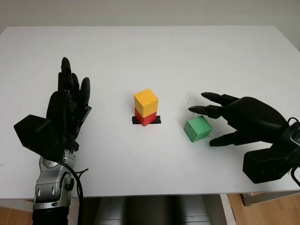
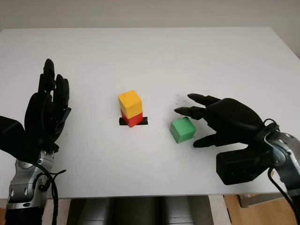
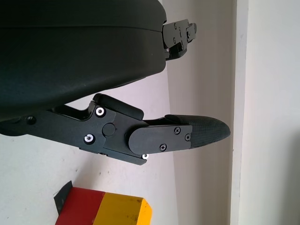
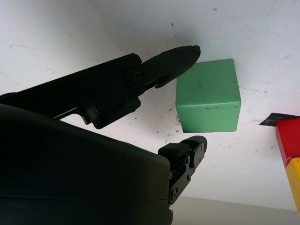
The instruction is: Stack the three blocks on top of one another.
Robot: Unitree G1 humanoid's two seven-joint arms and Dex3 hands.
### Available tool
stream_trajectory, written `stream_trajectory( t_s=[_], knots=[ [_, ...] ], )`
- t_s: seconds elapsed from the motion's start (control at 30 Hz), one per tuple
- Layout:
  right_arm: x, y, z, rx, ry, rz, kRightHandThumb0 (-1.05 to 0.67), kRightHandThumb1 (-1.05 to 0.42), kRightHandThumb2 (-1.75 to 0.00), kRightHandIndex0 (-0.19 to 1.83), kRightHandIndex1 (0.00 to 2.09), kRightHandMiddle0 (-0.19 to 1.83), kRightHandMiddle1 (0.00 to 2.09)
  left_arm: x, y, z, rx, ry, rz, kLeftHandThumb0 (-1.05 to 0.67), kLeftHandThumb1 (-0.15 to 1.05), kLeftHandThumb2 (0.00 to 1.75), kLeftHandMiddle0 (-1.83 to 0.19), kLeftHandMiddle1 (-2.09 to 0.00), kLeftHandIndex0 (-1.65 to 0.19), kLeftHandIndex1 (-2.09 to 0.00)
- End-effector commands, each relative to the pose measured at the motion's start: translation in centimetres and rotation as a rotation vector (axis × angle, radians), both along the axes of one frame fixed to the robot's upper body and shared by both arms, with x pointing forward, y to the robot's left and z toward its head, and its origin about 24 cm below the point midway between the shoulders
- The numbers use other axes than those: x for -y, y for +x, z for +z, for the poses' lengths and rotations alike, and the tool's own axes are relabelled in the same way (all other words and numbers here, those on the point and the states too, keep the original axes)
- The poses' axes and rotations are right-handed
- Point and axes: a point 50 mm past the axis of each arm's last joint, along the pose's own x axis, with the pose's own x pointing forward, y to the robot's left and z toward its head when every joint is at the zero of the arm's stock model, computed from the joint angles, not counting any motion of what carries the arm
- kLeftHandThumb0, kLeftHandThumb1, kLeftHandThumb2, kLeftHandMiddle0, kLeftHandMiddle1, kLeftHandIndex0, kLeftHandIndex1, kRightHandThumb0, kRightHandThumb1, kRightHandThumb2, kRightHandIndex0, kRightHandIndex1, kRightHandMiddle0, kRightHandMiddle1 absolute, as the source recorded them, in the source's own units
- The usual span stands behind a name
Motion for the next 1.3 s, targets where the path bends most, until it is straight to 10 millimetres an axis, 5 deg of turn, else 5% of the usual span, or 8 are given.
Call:
stream_trajectory(
  t_s=[0.0, 0.73, 0.9, 1.27],
  knots=[
    [-0.03, 0.11, 0.38, 0.003, 0.003, 0.006, -0.54, -0.95, -0.06, 0.20, 0.06, 0.41, 0.12, 0.22, -0.16, 0.16, 0.005, 0.002, 0.006, -0.69, 1.05, 0.45, 0.19, -0.01, 0.17, -0.05],
    [-0.59, 0.42, -0.47, -0.012, 0.155, 0.050, -0.54, -0.95, -0.06, 0.26, 0.07, 0.43, 0.23, 0.40, -0.24, -0.05, -0.003, 0.001, 0.012, -0.68, 1.05, 0.48, 0.19, -0.04, 0.16, -0.06],
    [-0.54, 0.47, -0.58, -0.003, 0.162, 0.054, -0.50, -0.97, -0.05, 0.29, 0.06, 0.15, 0.88, 0.46, -0.26, -0.04, -0.006, -0.004, 0.016, -0.67, 1.05, 0.48, 0.19, -0.05, 0.16, -0.06],
    [-0.53, 0.66, -0.34, 0.078, 0.101, 0.084, -0.36, -1.04, -0.06, 0.35, 0.07, 0.13, 1.42, 0.42, -0.23, -0.07, -0.006, 0.003, 0.007, -0.67, 1.05, 0.48, 0.19, -0.02, 0.17, -0.05]
  ],
)
